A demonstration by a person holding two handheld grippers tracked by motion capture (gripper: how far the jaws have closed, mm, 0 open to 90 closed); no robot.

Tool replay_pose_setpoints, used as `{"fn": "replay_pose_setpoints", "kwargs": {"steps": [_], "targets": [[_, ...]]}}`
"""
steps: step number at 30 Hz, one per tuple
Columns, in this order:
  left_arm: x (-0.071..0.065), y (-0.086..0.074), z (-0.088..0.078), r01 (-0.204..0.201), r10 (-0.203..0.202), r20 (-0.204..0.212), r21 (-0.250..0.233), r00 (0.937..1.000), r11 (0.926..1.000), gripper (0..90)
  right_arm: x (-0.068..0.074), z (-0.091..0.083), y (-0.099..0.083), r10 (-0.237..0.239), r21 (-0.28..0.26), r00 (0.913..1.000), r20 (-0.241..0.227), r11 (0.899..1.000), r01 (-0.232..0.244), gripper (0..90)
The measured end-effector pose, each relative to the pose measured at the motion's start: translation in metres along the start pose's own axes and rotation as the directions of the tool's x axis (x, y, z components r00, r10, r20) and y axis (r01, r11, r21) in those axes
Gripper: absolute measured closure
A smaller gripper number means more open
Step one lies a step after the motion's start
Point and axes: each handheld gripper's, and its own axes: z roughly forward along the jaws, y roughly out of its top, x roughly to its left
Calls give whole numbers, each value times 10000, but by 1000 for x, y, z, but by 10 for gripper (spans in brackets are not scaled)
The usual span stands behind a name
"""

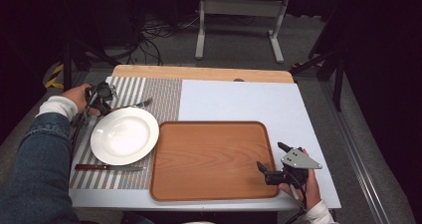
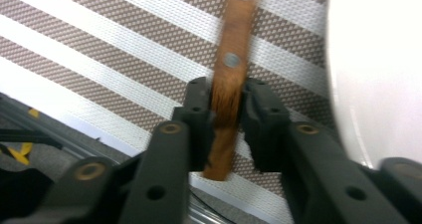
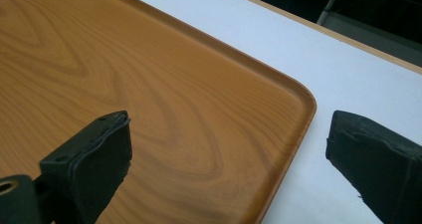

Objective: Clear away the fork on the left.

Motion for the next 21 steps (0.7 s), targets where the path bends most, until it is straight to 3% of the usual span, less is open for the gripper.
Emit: {"fn": "replay_pose_setpoints", "kwargs": {"steps": [12,17,19,21], "targets": [[-1,-9,0,613,-621,-100,-673,9980,9959,757,1,1,0,-152,115,9998,-91,9998,153,52],[-4,-6,-2,614,-675,-931,-668,9934,9959,758,2,1,1,-241,144,9997,-96,9996,242,52],[-4,-6,-2,629,-692,-1051,-626,9920,9961,758,3,1,1,-269,155,9996,-105,9995,271,52],[-4,-5,-2,664,-754,-1446,-664,9866,9956,758,3,2,1,-277,185,9995,-144,9994,280,53]]}}
